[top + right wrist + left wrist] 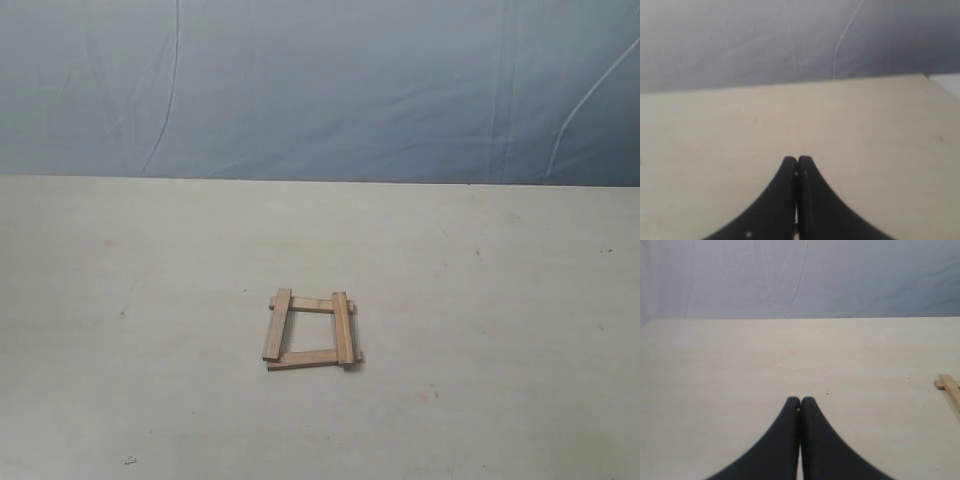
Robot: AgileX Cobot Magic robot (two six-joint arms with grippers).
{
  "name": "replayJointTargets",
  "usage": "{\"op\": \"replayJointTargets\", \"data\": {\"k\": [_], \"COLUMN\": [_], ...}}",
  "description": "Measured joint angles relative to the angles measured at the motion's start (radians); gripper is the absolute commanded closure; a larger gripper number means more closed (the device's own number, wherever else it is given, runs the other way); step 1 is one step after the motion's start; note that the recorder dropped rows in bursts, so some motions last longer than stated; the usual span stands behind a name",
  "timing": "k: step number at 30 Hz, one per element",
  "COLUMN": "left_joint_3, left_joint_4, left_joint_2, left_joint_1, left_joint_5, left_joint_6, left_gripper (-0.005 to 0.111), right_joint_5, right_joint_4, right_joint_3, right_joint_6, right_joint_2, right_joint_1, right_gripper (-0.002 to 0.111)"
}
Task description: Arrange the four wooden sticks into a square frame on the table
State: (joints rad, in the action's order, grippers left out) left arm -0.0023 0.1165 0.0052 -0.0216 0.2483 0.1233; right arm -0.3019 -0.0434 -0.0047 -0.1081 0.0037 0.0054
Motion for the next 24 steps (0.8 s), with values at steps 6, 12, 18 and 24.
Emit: {"op": "replayJointTargets", "data": {"k": [6,12,18,24], "left_joint_3": [0.000,0.000,0.000,0.000], "left_joint_4": [-0.018,-0.045,-0.047,-0.047], "left_joint_2": [0.000,0.000,0.000,0.000], "left_joint_1": [0.000,0.000,0.000,0.000], "left_joint_5": [0.002,0.002,0.002,0.002], "left_joint_6": [0.010,0.012,0.012,0.012], "left_gripper": [0.107,0.107,0.107,0.107], "right_joint_5": [-0.067,-0.069,-0.071,-0.018], "right_joint_4": [-0.021,-0.021,-0.021,-0.008], "right_joint_3": [0.004,0.004,0.004,0.004], "right_joint_6": [0.000,0.000,0.000,0.000], "right_joint_2": [0.000,0.000,0.000,0.000], "right_joint_1": [0.000,0.000,0.000,0.000], "right_gripper": [0.109,0.109,0.109,0.109]}}
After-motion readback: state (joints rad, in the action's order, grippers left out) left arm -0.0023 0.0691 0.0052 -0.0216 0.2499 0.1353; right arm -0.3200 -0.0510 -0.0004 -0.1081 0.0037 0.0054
